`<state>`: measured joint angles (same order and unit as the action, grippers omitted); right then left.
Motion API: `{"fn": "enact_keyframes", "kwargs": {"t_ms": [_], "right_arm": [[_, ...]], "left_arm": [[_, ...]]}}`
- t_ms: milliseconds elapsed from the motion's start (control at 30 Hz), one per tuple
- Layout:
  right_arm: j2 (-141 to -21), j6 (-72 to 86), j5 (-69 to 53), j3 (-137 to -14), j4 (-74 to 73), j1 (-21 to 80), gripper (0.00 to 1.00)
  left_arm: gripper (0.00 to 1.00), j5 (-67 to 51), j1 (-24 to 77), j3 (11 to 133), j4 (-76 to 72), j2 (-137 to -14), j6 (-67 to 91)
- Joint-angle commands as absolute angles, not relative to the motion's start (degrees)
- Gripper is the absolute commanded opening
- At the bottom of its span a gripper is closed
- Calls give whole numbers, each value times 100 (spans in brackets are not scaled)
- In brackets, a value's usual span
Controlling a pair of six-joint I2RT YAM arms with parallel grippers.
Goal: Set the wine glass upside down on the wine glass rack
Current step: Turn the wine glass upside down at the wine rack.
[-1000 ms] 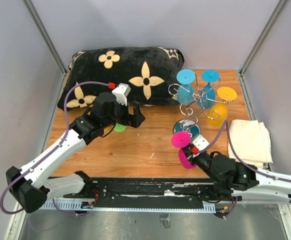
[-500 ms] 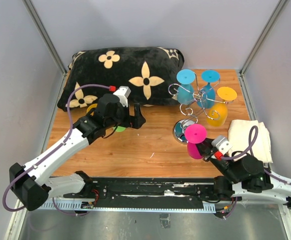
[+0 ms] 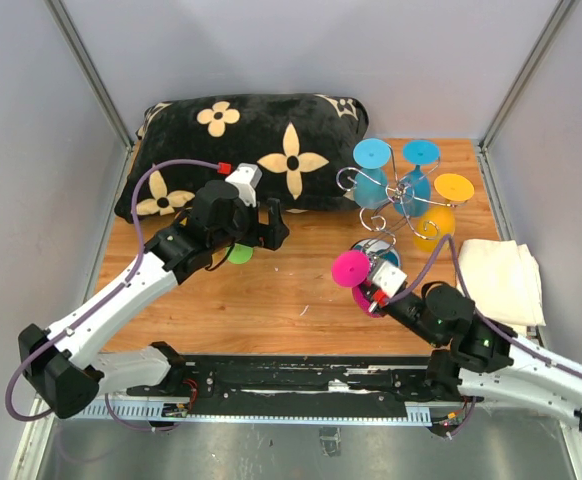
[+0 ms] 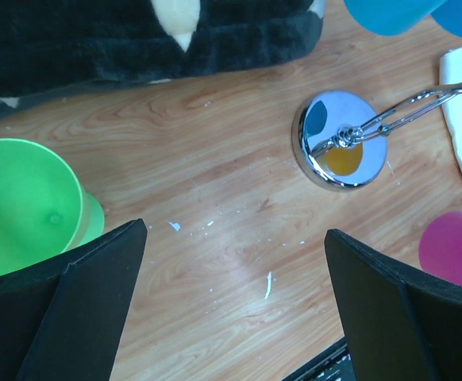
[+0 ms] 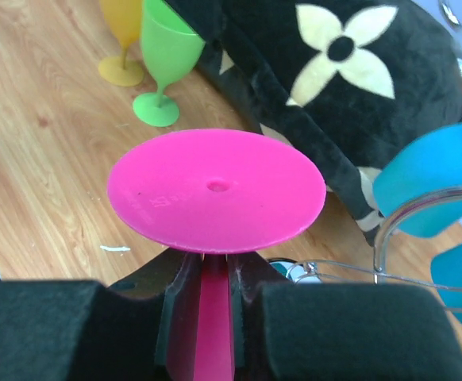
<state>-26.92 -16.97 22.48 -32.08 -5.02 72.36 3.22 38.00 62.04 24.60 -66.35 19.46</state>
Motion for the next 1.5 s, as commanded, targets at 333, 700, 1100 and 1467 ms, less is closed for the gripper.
{"fn": "enact_keyframes", "kwargs": {"t_ms": [333, 700, 1100, 1467], "right_arm": [[-1857, 1586, -3810, -1974, 1809, 2372, 1], [-716, 2508, -3310, -1381, 1711, 1411, 1], [36, 2448, -1708, -1600, 260, 1393, 1], [44, 2163, -426, -2299, -891, 1395, 1]], "left_arm": [[100, 320, 3786, 6297, 2417, -6288, 1651], [100, 86, 3782, 6328, 2132, -6152, 1582], [100, -25, 3780, 6468, 1503, -6098, 1609], [100, -59, 3779, 6625, 1459, -6221, 1589]]}}
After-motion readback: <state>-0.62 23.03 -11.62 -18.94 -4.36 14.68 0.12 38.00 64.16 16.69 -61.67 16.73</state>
